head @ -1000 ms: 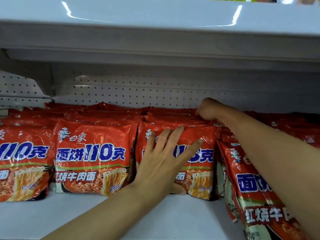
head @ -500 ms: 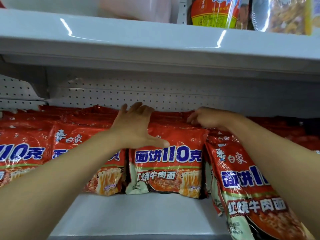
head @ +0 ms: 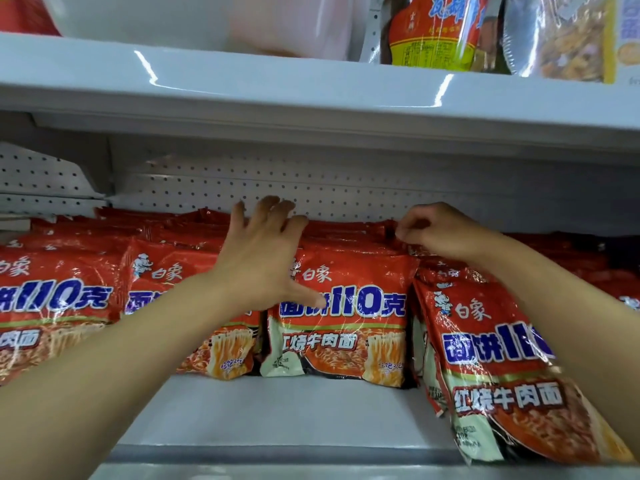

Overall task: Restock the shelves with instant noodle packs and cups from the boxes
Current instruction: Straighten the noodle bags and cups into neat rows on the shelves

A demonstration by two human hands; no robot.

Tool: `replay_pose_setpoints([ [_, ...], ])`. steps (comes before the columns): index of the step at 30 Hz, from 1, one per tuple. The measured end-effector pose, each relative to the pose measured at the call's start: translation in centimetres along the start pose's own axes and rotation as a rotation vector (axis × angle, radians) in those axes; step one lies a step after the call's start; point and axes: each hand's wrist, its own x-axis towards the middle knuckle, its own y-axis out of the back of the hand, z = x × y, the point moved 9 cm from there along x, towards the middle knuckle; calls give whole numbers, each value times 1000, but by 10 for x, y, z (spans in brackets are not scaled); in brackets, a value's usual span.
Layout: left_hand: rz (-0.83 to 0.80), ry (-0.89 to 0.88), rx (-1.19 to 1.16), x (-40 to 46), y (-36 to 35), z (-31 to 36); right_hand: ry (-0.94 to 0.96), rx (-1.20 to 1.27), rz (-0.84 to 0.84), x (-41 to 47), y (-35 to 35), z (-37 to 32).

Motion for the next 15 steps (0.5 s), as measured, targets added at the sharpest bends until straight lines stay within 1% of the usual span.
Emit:
replay_pose_setpoints([
  [2,35,-69,26,-18,-1,21,-37,-71,-115,-11,-5,2],
  [4,14,-119,21,-33,-13,42,-85,-138,-209,-21,-14,2],
  [5,-12,-126,11,-37,-22,50,-99,-157,-213,-23,-16,0],
  [7,-60,-96,-17,-40,-39,58,-92,-221,-164,-24,-16,-6],
  [10,-62,-32,-30,-37,-47,57,-58,-316,-97,-23,-14,-16],
  [13,-50,-2,-11,-37,-47,52,-76,-281,-132,-24,-19,-15],
  [15,-40,8,8,-39,-48,50,-32,-242,-158,-26,-24,-18],
])
